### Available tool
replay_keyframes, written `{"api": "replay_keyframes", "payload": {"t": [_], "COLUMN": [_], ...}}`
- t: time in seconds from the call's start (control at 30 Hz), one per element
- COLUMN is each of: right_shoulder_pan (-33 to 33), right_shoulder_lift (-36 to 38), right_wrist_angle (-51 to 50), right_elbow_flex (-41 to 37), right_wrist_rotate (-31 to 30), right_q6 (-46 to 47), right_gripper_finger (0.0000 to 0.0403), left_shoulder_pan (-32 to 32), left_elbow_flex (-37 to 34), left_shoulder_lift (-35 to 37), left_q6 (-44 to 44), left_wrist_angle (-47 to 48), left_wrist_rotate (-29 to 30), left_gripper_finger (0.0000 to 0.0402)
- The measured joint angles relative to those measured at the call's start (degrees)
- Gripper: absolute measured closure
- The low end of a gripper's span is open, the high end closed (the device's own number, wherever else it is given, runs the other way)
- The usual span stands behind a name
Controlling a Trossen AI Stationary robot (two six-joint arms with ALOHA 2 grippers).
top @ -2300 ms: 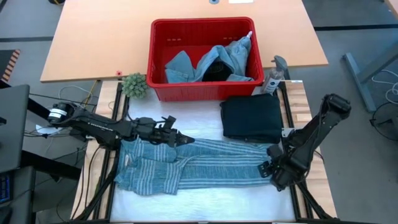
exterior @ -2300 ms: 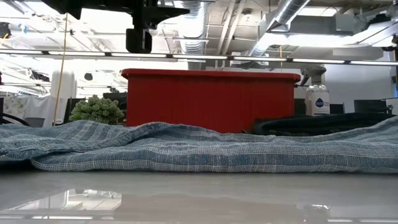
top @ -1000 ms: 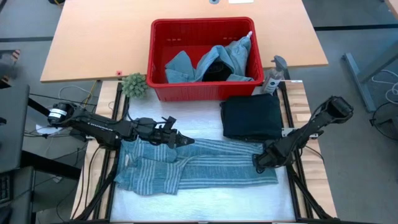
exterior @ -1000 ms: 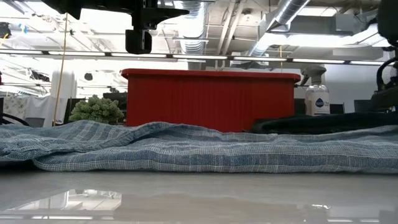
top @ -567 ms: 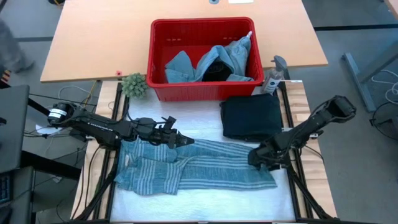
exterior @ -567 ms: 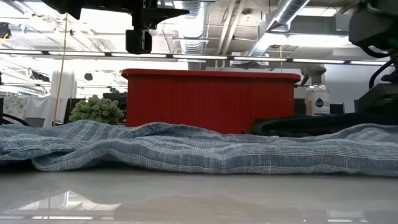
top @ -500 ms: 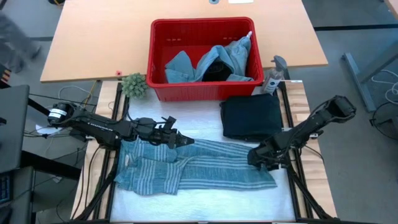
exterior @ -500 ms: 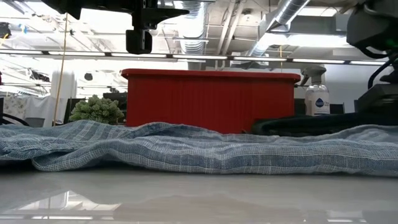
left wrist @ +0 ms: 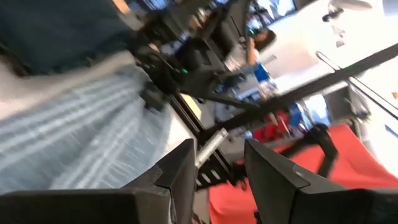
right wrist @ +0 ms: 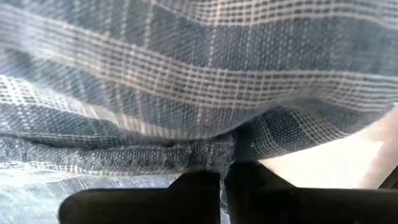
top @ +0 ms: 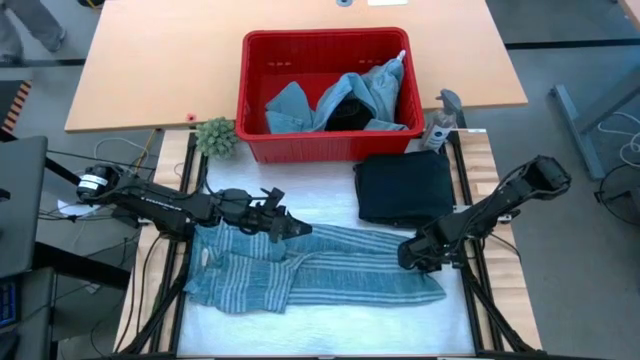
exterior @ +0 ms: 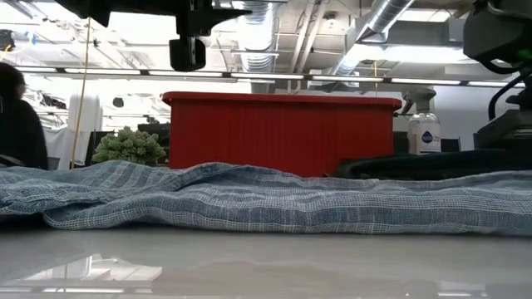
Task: Fold Laundry from Bin
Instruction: Fold the blue polo shirt
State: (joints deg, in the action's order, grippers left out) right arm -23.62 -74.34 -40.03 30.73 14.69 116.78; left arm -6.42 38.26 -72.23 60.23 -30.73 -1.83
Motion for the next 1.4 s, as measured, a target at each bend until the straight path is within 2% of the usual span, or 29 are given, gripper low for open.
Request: {"api": "replay_keyframes", "payload": {"t": [0.1,0.23,0.43,0.53,0.7,0.77,0.83,0.93,1.0,1.2,1.4], "right_shoulder_pan": [0.0,0.1,0.1,0.0,0.0,0.0,0.0,0.0,0.0,-0.1,-1.8], "right_shoulder_lift": [-0.1,-0.1,0.0,0.0,0.0,0.0,0.1,0.1,0.1,0.1,0.1], "right_wrist_angle": [-3.1,-5.4,-7.2,-6.8,-6.2,-5.9,-5.9,-6.0,-6.8,-7.3,-7.8], "right_elbow_flex": [2.0,4.8,6.4,6.4,6.5,6.5,6.9,8.0,8.7,9.2,11.0], "right_wrist_rotate": [-1.7,-3.7,-3.6,-3.3,-3.2,-3.1,-3.0,-3.6,-4.3,-4.6,-4.7], "right_q6": [-0.3,-1.2,-1.3,-1.3,-1.3,-1.3,-1.3,-1.8,-1.8,-2.6,-2.2], "right_gripper_finger": [0.0378,0.0378,0.0378,0.0378,0.0378,0.0378,0.0378,0.0378,0.0378,0.0378,0.0378], "left_shoulder_pan": [0.0,0.0,-0.4,-0.7,-0.8,-0.8,-0.8,-0.8,-0.8,-0.9,-0.8], "left_elbow_flex": [0.1,0.1,0.8,4.6,15.8,20.4,24.2,29.0,31.8,40.5,45.3], "left_shoulder_lift": [0.0,-2.2,-12.8,-19.6,-31.5,-35.6,-38.4,-41.5,-43.5,-49.4,-54.9], "left_q6": [0.0,-0.1,3.5,3.8,1.5,0.6,0.4,-2.2,-6.1,-12.4,-13.3], "left_wrist_angle": [-1.3,-1.1,-12.1,-14.0,-13.2,-10.1,-4.0,7.8,12.4,22.7,25.8], "left_wrist_rotate": [-2.9,-2.4,-3.2,-4.8,-11.4,-14.0,-14.2,-9.7,-7.2,-1.9,-1.9], "left_gripper_finger": [0.0280,0.0295,0.0316,0.0317,0.0317,0.0317,0.0317,0.0322,0.0335,0.0393,0.0397]}}
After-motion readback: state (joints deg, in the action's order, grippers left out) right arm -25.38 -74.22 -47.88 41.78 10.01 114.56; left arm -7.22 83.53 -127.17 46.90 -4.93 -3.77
